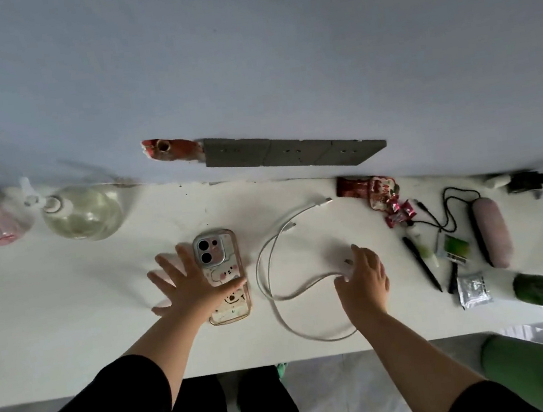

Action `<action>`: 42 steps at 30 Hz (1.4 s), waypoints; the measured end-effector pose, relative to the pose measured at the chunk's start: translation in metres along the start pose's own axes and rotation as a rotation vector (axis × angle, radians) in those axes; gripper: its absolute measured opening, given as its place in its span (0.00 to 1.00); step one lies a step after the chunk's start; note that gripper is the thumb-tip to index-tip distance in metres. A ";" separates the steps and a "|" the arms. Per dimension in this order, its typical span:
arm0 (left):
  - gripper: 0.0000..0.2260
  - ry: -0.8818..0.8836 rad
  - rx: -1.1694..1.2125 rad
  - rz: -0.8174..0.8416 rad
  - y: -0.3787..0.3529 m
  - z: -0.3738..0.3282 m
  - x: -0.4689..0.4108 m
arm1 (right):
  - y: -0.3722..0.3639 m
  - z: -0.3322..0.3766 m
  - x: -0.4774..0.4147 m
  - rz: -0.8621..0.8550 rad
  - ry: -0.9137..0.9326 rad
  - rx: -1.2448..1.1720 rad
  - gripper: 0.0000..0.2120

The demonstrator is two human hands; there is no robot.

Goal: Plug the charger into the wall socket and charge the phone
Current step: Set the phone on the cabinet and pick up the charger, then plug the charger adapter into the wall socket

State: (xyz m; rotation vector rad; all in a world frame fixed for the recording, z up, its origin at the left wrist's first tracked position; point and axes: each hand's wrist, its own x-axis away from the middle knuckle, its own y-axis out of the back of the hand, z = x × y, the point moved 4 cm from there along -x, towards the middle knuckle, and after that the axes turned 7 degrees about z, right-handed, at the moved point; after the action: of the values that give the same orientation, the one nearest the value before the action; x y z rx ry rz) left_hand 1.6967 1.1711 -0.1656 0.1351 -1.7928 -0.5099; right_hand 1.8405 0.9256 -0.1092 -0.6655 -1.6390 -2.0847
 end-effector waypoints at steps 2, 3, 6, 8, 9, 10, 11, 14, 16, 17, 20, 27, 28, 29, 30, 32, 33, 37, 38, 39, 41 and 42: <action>0.69 0.060 0.036 -0.045 -0.008 -0.010 -0.004 | 0.005 -0.025 -0.011 0.034 -0.103 0.017 0.36; 0.70 0.086 0.046 -0.063 -0.011 -0.013 -0.008 | 0.004 -0.034 -0.016 0.053 -0.131 0.008 0.36; 0.72 0.125 0.039 -0.110 -0.018 -0.015 -0.014 | 0.002 -0.045 -0.030 0.032 -0.101 -0.038 0.30; 0.72 0.142 0.024 -0.136 -0.021 -0.014 -0.015 | 0.002 -0.048 -0.036 0.005 -0.081 -0.053 0.27; 0.72 0.150 0.020 -0.141 -0.022 -0.014 -0.015 | 0.003 -0.050 -0.038 0.004 -0.083 -0.053 0.26; 0.72 0.157 0.016 -0.146 -0.021 -0.015 -0.013 | 0.005 -0.051 -0.038 0.007 -0.086 -0.050 0.25; 0.71 0.158 0.010 -0.151 -0.020 -0.017 -0.012 | 0.007 -0.051 -0.038 0.010 -0.085 -0.046 0.25; 0.69 0.154 -0.048 -0.152 -0.017 -0.024 -0.007 | 0.012 -0.043 -0.035 0.016 -0.034 -0.051 0.25; 0.65 0.150 -0.110 -0.134 -0.016 -0.029 -0.006 | 0.014 -0.033 -0.030 0.058 -0.011 -0.139 0.25; 0.61 0.144 -0.144 -0.113 -0.016 -0.031 -0.005 | 0.015 -0.027 -0.028 0.090 -0.006 -0.206 0.25; 0.47 0.091 -0.291 -0.078 -0.015 -0.037 -0.002 | 0.017 -0.009 -0.020 0.196 0.016 -0.436 0.22; 0.60 0.156 -0.080 -0.156 -0.012 -0.036 0.000 | 0.041 0.042 -0.020 0.404 -0.008 -1.177 0.17; 0.60 0.161 -0.054 -0.163 -0.012 -0.037 0.000 | 0.048 0.048 -0.022 0.399 0.005 -1.200 0.17; 0.60 0.169 -0.027 -0.175 -0.012 -0.038 0.001 | 0.054 0.054 -0.024 0.395 0.021 -1.195 0.17; 0.60 0.171 -0.020 -0.187 -0.011 -0.039 0.002 | 0.060 0.058 -0.026 0.391 0.036 -1.175 0.17; 0.60 0.167 -0.055 -0.192 -0.012 -0.039 0.003 | 0.068 0.066 -0.026 0.389 0.057 -1.135 0.17; 0.60 0.162 -0.068 -0.193 -0.012 -0.039 0.003 | 0.071 0.069 -0.027 0.389 0.061 -1.130 0.18; 0.59 0.135 -0.071 -0.207 -0.013 -0.038 0.003 | 0.082 0.075 -0.029 0.364 0.072 -1.187 0.16; 0.59 0.131 -0.064 -0.207 -0.013 -0.037 0.002 | 0.083 0.076 -0.030 0.354 0.081 -1.211 0.12; 0.59 0.127 -0.058 -0.208 -0.013 -0.036 0.001 | 0.084 0.076 -0.032 0.346 0.088 -1.231 0.10; 0.59 0.116 -0.065 -0.212 -0.014 -0.034 0.000 | 0.086 0.075 -0.033 0.338 0.093 -1.251 0.08; 0.59 0.110 -0.069 -0.211 -0.014 -0.033 -0.001 | 0.086 0.074 -0.034 0.341 0.094 -1.254 0.08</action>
State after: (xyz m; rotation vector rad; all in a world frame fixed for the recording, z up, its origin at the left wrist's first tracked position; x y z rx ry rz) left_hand 1.7259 1.1496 -0.1659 0.3012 -1.6599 -0.7003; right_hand 1.9267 0.9786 -0.0476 -1.0481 0.0448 -2.6051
